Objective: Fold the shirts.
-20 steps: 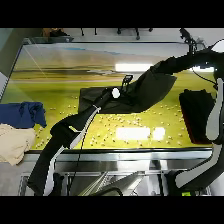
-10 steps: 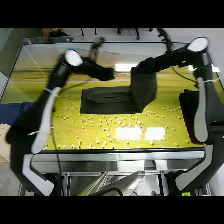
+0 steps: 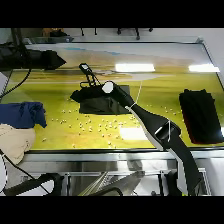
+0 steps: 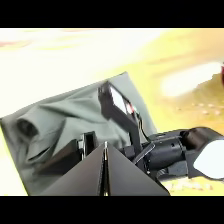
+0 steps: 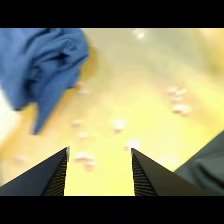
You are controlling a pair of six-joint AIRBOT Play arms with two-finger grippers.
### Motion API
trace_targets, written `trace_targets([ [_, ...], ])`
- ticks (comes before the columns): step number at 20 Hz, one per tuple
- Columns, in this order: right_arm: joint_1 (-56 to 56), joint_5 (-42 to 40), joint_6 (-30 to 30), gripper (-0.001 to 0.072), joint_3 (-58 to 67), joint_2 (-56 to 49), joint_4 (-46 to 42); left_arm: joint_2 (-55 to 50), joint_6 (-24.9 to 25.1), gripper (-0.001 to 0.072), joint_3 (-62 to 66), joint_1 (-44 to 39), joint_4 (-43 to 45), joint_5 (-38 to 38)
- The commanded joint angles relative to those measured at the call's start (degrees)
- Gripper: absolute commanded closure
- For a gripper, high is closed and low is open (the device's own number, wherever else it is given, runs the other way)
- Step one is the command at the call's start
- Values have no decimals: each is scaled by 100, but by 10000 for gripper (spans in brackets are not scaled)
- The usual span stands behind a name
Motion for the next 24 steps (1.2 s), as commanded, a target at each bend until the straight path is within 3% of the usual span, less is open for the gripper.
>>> trace_targets([
  [1, -109, 518, 975, 251, 4, 330, -1633, 369, 208, 693, -433, 243, 2, -42],
  [5, -1513, 2240, 1991, 251, 4, 1241, -2785, 581, 205, 692, -426, 365, 0, 22],
  [9, -2992, 3268, 2288, 247, -356, 1344, -2815, 772, 205, 692, -426, 437, 11, -4],
  [10, -3200, 3252, 2286, 241, -632, 1338, -2811, 791, 205, 692, -426, 437, 7, -2],
  [11, -3368, 3191, 2304, 127, -918, 1305, -2811, 791, 205, 693, -426, 435, 4, -7],
  [12, -3471, 3163, 2299, 69, -1158, 1235, -2778, 789, 205, 692, -426, 435, 4, -26],
  [18, -3366, 2730, 1753, 73, -1582, 562, -1373, 789, 205, 692, -426, 435, 7, -142],
  [23, -3003, 2573, 1515, 75, -1582, 160, -999, 789, 205, 692, -426, 437, 9, -160],
  [24, -2955, 2520, 1482, 126, -1582, 136, -848, 789, 208, 692, -426, 437, 11, -157],
])
